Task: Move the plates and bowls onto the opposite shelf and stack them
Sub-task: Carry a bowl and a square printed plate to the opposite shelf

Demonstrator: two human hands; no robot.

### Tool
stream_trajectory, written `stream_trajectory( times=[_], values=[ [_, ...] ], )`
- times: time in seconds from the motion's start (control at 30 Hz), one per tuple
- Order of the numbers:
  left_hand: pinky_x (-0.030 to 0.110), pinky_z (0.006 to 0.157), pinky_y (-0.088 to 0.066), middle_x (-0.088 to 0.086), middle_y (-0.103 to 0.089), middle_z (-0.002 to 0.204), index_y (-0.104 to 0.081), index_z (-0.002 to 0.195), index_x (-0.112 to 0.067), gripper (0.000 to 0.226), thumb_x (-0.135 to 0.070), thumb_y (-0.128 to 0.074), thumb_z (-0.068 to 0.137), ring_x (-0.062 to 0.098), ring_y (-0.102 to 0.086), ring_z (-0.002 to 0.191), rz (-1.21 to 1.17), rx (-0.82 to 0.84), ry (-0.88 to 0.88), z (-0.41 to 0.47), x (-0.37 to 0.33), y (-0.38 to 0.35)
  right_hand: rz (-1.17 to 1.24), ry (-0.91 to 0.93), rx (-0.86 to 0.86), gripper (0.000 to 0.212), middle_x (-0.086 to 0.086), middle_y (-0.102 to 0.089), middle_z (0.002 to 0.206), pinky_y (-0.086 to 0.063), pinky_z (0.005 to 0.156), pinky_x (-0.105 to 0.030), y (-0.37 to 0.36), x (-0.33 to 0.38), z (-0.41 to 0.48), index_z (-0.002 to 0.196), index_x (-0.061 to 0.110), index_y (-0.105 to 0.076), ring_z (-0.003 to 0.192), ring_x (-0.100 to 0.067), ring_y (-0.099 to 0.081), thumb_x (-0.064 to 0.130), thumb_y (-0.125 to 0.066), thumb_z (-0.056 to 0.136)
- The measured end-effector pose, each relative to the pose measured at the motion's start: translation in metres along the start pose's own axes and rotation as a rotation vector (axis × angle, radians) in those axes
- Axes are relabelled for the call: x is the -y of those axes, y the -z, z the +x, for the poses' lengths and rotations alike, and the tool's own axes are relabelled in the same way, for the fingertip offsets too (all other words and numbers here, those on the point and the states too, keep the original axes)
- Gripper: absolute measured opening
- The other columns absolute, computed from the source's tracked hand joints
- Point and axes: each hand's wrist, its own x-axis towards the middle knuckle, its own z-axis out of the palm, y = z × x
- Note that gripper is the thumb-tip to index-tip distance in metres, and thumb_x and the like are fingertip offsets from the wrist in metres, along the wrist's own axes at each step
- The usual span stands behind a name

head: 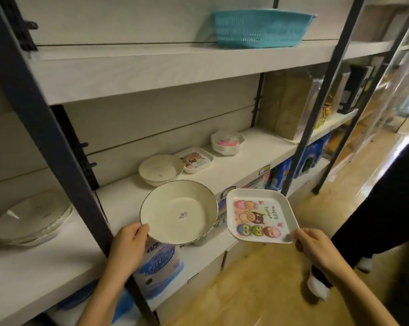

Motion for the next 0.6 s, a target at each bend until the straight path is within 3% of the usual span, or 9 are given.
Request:
stream_trajectory(
  times=[0.17, 0.33, 0.6],
  values=[
    [0.028, 0.055, -0.031, 0.008, -0.047, 0.06, -0.047, 0.059, -0.007, 0.035, -0.014, -0.043, 0.093, 0.018, -0.042, 0.058, -0.003, -0.086, 0.027, 0.054, -0.014, -0.026, -0.014, 0.075, 0.068, 0.045, 0.003, -0.046, 0.035, -0.032, 0.052, -0.027, -0.002, 0.025, 0.076, 0.047, 0.011, -0.048, 0.045, -0.014, -0.04, 0.012, -0.048, 0.092],
    [0.028, 0.052, -0.027, 0.006, -0.046, 0.058, -0.045, 0.057, -0.009, 0.037, -0.013, -0.043, 0.093, 0.016, -0.04, 0.055, -0.007, -0.204, 0.095, 0.096, -0.023, -0.037, 0.001, 0.134, 0.182, 0.033, -0.007, -0.048, 0.059, -0.035, 0.063, -0.033, -0.009, 0.05, 0.141, 0.063, 0.006, -0.054, 0.06, -0.023, -0.044, 0.016, -0.047, 0.093],
    [0.03, 0.055, -0.03, 0.005, -0.05, 0.058, -0.045, 0.052, -0.014, 0.042, -0.012, -0.043, 0.093, 0.026, -0.046, 0.065, 0.049, -0.305, 0.26, 0.171, -0.014, -0.05, -0.041, 0.15, 0.342, 0.034, -0.009, -0.048, 0.059, -0.033, 0.062, -0.034, -0.036, 0.078, 0.239, 0.064, 0.005, -0.055, 0.059, -0.021, -0.041, 0.017, -0.045, 0.094]
  ],
)
